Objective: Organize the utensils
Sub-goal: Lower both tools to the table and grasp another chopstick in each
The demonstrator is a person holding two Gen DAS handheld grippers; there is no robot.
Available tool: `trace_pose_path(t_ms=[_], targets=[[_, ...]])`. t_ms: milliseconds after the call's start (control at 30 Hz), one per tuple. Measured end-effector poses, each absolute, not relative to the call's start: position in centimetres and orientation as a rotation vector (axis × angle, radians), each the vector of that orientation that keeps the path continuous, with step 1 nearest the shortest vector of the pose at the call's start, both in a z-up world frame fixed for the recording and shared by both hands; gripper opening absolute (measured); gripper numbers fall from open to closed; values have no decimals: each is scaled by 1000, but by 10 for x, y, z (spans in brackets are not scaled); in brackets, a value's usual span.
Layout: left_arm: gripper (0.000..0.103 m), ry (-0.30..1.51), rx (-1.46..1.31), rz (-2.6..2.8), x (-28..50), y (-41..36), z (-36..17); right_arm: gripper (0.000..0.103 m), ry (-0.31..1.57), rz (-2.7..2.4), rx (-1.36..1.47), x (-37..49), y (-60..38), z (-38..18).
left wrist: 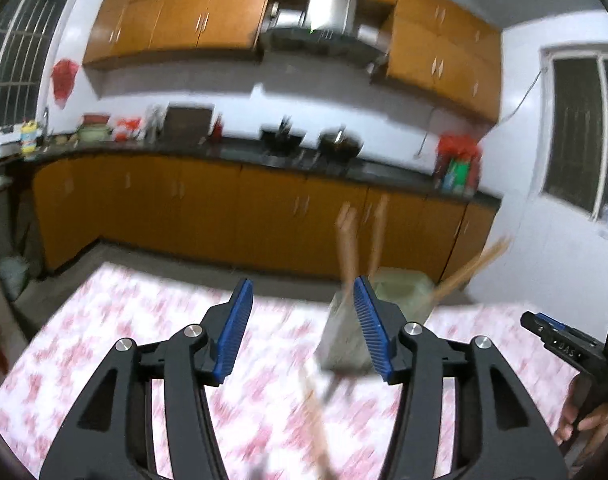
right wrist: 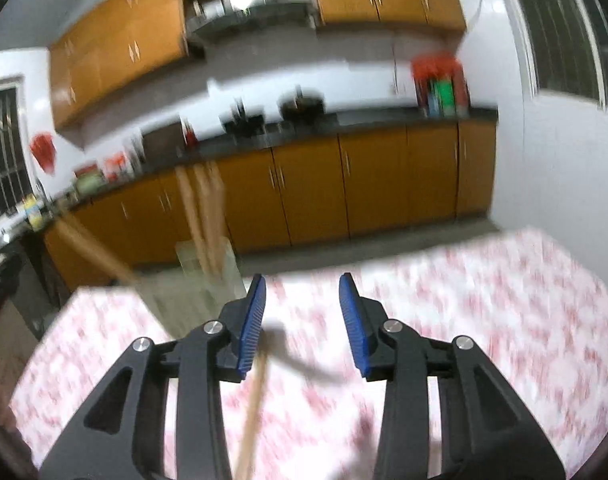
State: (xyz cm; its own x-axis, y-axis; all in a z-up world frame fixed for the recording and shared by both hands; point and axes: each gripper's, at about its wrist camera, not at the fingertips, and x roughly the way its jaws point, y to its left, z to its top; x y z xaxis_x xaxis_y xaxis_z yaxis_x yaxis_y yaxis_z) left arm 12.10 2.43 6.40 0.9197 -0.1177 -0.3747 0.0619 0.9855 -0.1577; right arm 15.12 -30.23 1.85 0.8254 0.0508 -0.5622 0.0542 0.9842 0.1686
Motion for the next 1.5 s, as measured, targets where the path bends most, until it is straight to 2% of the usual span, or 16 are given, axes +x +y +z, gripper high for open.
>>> trace_pose_path(t_ms=[100,167,300,467,600,733,1300,1367,1500], targets=[[52,526,-123,-76,124,25,24,28,752,53,214,155,-296,-23],[44,619,-133,-88,125,25,-2,21,838,109,210,150,-283,-52],[36,721,-137,-114,121,18,-33,18,907,182,162,138,-252,-82],[35,772,-111,-152,114,3,-51,17,942,205,125,137,-234,-92],[30,814,-106,-182,112,-4,-61,10,935,179,75,136,-229,-96],[25,849,-106,-200,113,-8,-70,8,931,114,83,141,-241,-95],[20,921,-32,-211,111,-24,-87,8,928,76,80,143,-253,-94],[20,921,-24,-205,112,-25,-87,12,928,77,72,142,-251,-93],[10,920,7,-189,116,-29,-87,12,924,93,49,141,-244,-94]])
